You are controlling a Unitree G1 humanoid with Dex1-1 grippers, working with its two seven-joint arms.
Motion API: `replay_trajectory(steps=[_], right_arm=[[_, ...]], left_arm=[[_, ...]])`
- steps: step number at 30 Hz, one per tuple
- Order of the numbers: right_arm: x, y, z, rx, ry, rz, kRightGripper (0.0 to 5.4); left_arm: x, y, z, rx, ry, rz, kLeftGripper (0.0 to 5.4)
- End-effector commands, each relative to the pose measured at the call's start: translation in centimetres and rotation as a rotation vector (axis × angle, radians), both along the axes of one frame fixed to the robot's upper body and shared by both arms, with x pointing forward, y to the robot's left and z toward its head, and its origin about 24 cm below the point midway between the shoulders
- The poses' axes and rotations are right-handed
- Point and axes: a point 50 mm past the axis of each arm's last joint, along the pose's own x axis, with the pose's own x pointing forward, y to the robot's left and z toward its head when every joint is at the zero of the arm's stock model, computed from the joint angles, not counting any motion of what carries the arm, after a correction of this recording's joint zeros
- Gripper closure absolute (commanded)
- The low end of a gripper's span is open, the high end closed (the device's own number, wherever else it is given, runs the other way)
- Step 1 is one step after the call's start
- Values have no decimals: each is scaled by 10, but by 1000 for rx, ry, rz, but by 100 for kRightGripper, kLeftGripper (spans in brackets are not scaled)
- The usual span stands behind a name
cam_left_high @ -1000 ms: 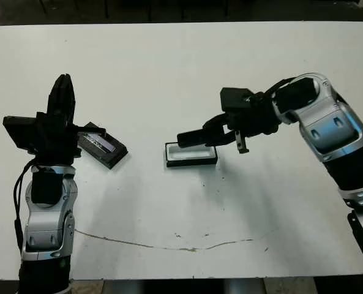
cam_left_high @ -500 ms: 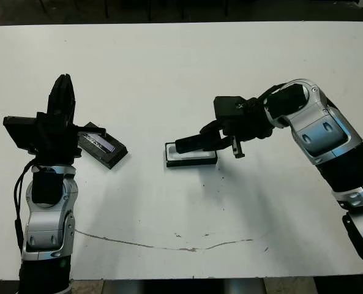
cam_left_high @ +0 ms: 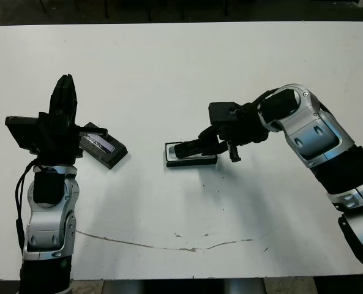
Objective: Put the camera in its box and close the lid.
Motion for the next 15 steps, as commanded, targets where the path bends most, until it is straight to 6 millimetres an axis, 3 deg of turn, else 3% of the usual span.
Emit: replay_trajectory(steps=[1, 15], right_arm=[[-1, 3, -4, -20, 8, -8, 469], [-5, 19, -10, -41, -4, 13, 469]], left_arm=[[0, 2, -8, -2, 39, 12, 540], [-1, 2, -8, -2, 39, 14, 540]])
